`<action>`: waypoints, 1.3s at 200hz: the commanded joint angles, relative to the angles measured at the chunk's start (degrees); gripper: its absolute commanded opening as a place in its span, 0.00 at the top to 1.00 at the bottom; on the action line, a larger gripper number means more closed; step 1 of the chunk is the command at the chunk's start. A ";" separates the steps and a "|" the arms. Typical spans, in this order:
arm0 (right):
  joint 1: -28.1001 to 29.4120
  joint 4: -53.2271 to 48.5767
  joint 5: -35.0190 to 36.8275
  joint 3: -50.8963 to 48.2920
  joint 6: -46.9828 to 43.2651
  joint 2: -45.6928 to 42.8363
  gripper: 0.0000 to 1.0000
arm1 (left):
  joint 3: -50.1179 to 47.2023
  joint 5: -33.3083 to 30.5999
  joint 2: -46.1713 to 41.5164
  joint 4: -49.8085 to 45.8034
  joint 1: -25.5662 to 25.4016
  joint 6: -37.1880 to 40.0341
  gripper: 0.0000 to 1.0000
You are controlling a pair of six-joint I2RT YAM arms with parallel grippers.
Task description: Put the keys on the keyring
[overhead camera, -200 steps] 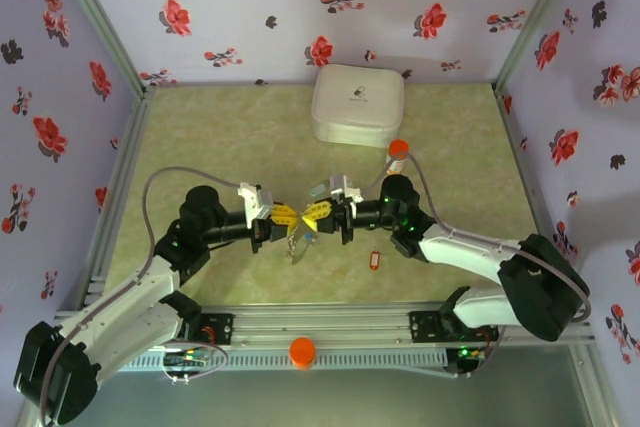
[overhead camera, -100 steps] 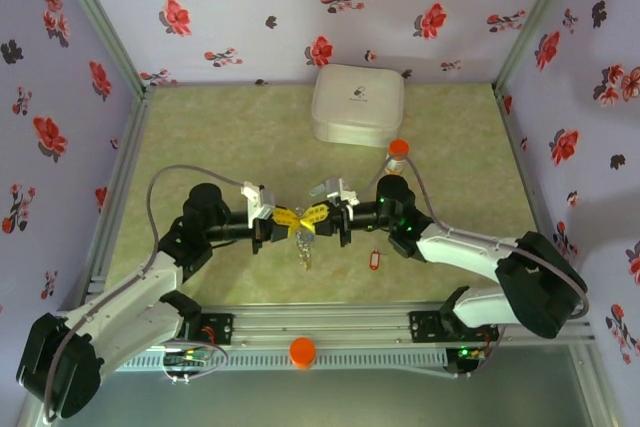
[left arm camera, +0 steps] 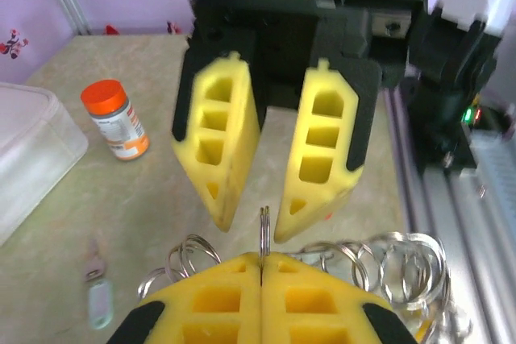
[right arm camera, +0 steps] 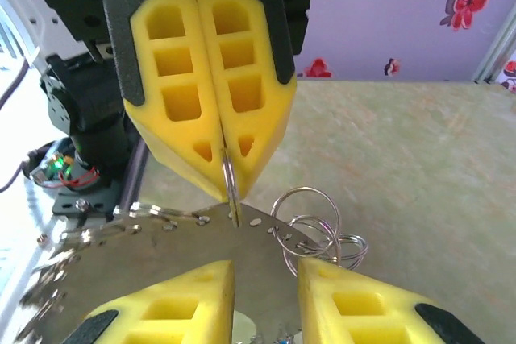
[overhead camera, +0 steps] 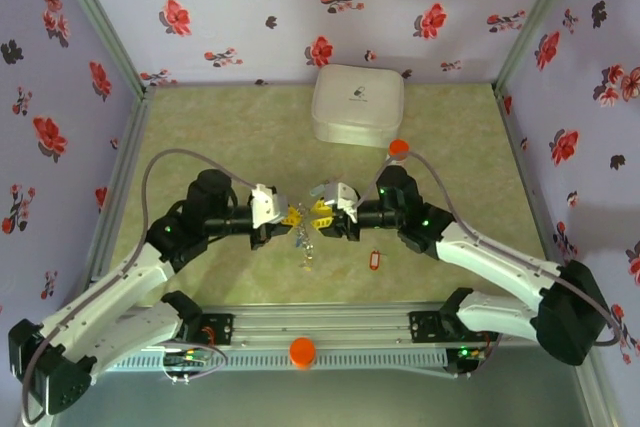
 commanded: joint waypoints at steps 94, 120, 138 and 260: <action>4.69 -5.70 1.45 2.71 -4.00 3.47 0.76 | 9.20 -13.37 6.56 -17.65 -5.90 14.84 1.00; 4.89 -1.83 2.06 1.80 -2.20 3.80 0.76 | 9.47 -12.48 6.90 -17.51 -5.97 14.09 1.00; 5.03 -0.51 2.81 1.46 -1.63 3.91 0.76 | 9.38 -11.85 7.00 -17.58 -5.94 13.80 1.00; 5.67 0.91 1.58 0.74 -2.31 4.84 0.85 | 9.39 -11.97 7.16 -17.58 -6.32 12.96 1.00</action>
